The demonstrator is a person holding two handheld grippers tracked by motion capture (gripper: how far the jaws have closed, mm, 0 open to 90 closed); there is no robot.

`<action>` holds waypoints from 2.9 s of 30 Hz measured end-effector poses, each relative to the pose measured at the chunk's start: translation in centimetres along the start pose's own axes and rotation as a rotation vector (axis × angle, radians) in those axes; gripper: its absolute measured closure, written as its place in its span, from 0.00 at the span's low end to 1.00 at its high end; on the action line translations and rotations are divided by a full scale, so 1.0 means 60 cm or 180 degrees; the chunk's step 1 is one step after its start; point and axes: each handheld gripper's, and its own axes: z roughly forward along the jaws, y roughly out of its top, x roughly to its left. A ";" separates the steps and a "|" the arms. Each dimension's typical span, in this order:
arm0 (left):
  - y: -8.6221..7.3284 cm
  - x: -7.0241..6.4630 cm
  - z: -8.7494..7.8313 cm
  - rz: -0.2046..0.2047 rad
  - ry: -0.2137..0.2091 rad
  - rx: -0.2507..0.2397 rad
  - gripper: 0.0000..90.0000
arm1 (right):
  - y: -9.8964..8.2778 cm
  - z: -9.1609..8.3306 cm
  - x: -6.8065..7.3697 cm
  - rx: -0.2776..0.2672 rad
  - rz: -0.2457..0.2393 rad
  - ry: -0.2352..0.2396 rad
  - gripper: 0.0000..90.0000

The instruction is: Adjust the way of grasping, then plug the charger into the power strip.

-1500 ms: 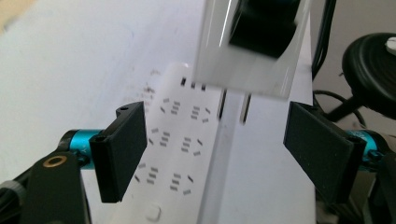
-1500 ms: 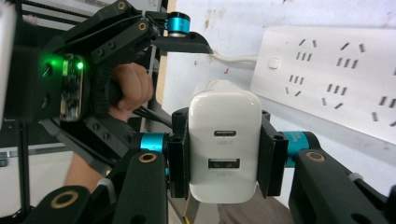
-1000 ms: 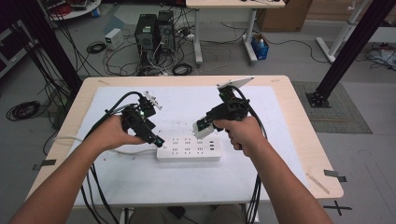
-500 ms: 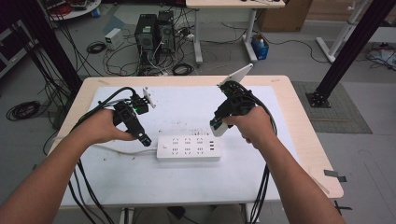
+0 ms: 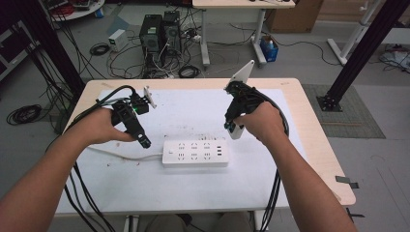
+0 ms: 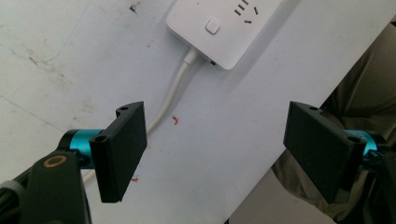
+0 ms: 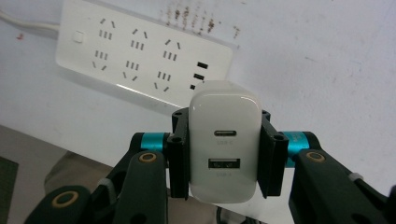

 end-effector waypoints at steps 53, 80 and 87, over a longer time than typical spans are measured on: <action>-0.010 -0.018 -0.006 0.0219 -0.0022 -0.0036 0.24 | 0.045 0.029 0.072 0.0029 -0.2452 0.0099 0.69; -0.013 -0.015 0.012 0.0267 -0.0012 0.0118 0.24 | 0.076 0.153 0.107 0.0364 -0.3468 0.0156 0.69; -0.015 -0.014 0.019 0.0261 -0.0026 0.0128 0.24 | 0.081 0.181 0.092 0.0435 -0.3557 0.0174 0.69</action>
